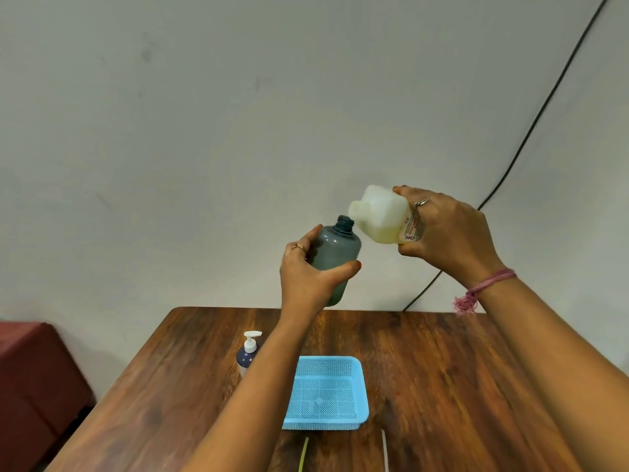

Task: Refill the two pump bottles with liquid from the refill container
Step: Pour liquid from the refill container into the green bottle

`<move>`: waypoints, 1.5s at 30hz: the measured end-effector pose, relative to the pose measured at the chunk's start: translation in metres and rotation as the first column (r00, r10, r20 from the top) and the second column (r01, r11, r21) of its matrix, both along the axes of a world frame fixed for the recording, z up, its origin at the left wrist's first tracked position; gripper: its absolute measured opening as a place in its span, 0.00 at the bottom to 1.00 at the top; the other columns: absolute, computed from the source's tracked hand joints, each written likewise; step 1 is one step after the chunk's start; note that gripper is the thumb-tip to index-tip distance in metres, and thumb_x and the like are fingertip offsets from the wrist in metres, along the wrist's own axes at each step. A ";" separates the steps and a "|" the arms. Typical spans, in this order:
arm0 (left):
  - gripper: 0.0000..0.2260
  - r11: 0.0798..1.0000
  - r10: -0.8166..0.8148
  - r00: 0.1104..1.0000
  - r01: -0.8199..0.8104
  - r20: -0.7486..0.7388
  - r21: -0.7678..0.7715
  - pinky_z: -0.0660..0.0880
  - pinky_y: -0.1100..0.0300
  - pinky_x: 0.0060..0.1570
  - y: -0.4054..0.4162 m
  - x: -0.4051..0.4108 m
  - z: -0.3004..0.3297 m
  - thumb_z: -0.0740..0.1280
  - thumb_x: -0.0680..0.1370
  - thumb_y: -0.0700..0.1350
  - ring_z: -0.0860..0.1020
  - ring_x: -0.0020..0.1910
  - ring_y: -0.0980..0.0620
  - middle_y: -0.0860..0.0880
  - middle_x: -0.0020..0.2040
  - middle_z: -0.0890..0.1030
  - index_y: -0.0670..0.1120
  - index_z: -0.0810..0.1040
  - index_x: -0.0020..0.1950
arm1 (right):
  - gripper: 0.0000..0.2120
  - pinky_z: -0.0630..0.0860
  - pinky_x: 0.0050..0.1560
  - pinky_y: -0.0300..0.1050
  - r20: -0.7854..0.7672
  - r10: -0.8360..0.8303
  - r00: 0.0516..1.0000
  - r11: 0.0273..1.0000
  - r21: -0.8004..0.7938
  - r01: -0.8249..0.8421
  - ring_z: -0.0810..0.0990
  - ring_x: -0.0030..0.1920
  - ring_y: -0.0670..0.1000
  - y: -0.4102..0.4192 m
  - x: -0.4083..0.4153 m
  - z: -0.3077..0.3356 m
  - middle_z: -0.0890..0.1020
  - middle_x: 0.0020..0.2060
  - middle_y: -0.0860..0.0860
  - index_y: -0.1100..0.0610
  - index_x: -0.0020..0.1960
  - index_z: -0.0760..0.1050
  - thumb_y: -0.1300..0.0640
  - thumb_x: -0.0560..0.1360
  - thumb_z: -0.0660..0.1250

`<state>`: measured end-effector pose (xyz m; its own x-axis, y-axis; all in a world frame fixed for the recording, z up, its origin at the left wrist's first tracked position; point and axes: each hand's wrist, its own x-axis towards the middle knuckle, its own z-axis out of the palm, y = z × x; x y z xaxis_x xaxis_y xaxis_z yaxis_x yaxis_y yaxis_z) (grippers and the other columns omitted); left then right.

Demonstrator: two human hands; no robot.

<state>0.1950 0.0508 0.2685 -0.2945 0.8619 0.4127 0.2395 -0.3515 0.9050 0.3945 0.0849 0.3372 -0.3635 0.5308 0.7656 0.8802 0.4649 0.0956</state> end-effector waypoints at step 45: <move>0.38 1.000 -0.020 0.996 0.020 0.090 0.003 0.72 0.78 0.35 0.005 0.002 -0.008 0.81 0.64 0.42 0.73 0.50 0.61 0.51 0.61 0.72 0.49 0.70 0.71 | 0.38 0.78 0.42 0.46 0.103 -0.085 0.991 0.996 -0.001 0.085 0.82 0.47 0.58 0.001 -0.006 0.007 0.83 0.51 0.54 0.56 0.64 0.74 0.55 0.55 0.81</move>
